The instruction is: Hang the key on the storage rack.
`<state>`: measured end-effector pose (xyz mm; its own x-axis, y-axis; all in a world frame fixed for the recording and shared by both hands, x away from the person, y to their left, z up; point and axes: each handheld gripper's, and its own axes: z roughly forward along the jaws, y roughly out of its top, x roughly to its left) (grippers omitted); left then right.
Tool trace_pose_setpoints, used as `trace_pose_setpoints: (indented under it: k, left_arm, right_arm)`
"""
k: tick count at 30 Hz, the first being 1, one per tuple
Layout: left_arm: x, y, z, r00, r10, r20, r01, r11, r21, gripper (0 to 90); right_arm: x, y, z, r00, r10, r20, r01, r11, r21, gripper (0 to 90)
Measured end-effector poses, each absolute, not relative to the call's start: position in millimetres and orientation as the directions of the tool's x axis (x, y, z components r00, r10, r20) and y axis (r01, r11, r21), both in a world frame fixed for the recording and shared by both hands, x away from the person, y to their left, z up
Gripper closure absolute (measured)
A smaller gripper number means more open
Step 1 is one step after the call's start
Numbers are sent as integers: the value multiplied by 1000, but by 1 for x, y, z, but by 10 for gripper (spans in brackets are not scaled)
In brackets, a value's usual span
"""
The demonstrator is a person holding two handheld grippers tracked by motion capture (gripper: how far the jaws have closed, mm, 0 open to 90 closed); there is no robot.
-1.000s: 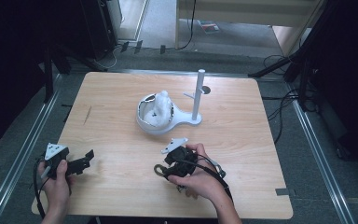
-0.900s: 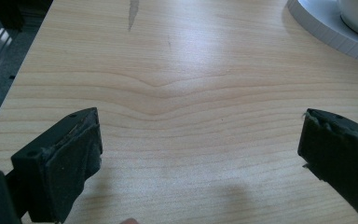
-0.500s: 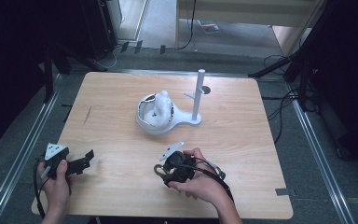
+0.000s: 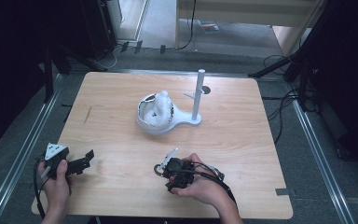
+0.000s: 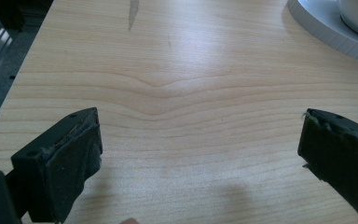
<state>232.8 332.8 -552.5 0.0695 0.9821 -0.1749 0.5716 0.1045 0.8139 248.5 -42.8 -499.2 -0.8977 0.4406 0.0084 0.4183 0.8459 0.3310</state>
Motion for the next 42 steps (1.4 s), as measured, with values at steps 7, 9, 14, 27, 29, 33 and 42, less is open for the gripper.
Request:
trace_pose_setpoints:
  k: [7, 9, 14, 27, 29, 33, 42]
  left_arm:
    - [233, 333, -553, 69, 982, -176, 571, 106, 814, 4]
    - [233, 333, -553, 68, 982, -176, 571, 106, 814, 4]
    - [233, 333, -553, 69, 982, -175, 571, 106, 814, 4]
    - [233, 333, -553, 70, 982, -174, 571, 103, 814, 4]
    - [233, 333, -553, 69, 982, -175, 572, 105, 814, 4]
    - [233, 333, -553, 69, 982, -175, 572, 105, 814, 4]
    - [233, 333, -553, 69, 982, -175, 571, 105, 814, 4]
  right_arm:
    - [252, -44, -506, -890, 456, 2, 436, 850, 296, 569]
    - [253, -44, -508, -889, 458, 0, 438, 851, 288, 578]
    - [255, -45, -510, -883, 470, -10, 450, 851, 272, 595]
    - [254, -43, -511, -881, 473, -21, 454, 856, 250, 680]
    - [254, -43, -511, -879, 475, -27, 455, 855, 251, 681]
    - [255, -44, -507, -869, 494, -25, 466, 836, 289, 682]
    - [256, -53, -488, -850, 527, -6, 471, 765, 441, 683]
